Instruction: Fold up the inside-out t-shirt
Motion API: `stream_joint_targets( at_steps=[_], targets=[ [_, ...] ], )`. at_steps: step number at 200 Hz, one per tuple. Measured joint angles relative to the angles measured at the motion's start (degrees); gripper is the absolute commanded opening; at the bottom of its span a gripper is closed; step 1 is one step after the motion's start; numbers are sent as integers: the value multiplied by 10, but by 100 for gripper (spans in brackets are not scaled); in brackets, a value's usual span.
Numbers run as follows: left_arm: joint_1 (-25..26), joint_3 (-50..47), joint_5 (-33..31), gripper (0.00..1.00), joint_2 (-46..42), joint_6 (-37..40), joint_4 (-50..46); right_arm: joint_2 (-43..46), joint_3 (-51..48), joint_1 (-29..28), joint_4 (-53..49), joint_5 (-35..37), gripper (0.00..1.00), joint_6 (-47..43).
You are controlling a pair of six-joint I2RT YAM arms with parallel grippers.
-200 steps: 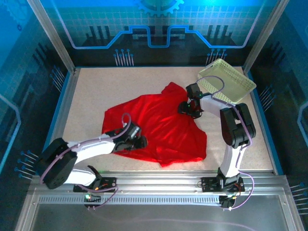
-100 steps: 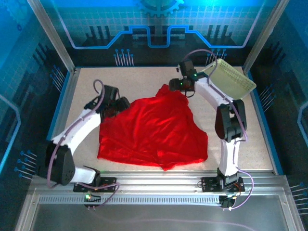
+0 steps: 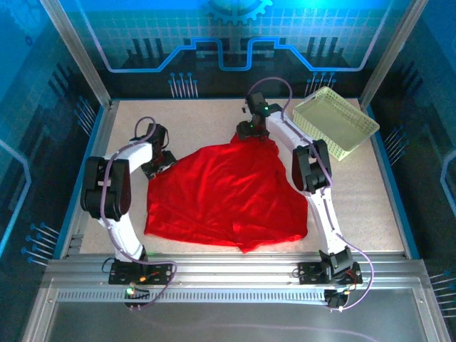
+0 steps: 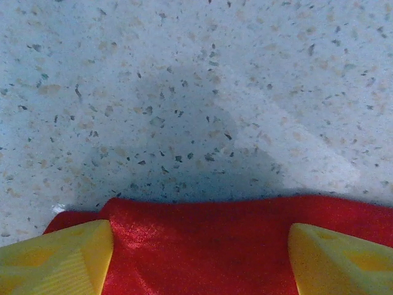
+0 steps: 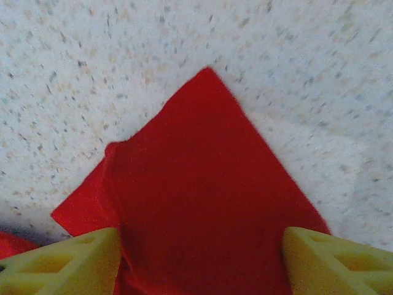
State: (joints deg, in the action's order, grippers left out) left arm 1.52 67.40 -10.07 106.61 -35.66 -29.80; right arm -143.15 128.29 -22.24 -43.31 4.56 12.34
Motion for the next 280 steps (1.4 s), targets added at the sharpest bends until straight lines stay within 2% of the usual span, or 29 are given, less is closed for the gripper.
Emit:
stream_joint_targets(
  at_steps=[13,28,49,60,75,107,127,164,181,188,195,204,220,227,235,254,280],
  targets=[
    [-3,2,7,58,6,2,1,-8,0,0,-9,1,56,2],
    [-7,4,12,42,9,-1,2,-10,0,2,-15,2,42,-1],
    [-13,7,29,20,11,-3,5,-10,1,5,-16,2,15,1],
    [-15,7,39,9,11,0,8,-10,1,7,-18,2,9,7],
    [-17,7,52,0,11,-4,16,-10,5,9,-19,7,3,4],
    [-26,7,69,0,-30,-2,24,21,13,10,-28,27,0,0],
    [-29,-14,69,0,-124,-2,51,98,-27,10,-16,40,0,-1],
    [-28,-166,73,1,-410,-19,120,404,-312,3,57,72,2,20],
    [-26,-250,88,2,-503,-35,126,538,-461,-16,86,96,2,43],
    [-24,-286,99,4,-533,-44,122,590,-528,-29,90,108,3,56],
    [-23,-318,106,12,-555,-51,115,629,-585,-43,89,117,4,70],
    [-21,-364,117,21,-585,-66,95,668,-655,-63,87,126,12,93],
    [-19,-430,130,35,-632,-98,50,716,-772,-90,66,135,42,139],
    [-19,-457,136,49,-655,-111,29,733,-815,-94,54,134,51,159],
    [-19,-480,141,60,-681,-123,3,756,-861,-96,36,134,60,186],
    [-19,-496,136,64,-722,-143,-54,812,-914,-94,-1,133,66,219],
    [-20,-450,99,64,-700,-135,-85,836,-881,-72,-4,136,66,221]
  ],
)
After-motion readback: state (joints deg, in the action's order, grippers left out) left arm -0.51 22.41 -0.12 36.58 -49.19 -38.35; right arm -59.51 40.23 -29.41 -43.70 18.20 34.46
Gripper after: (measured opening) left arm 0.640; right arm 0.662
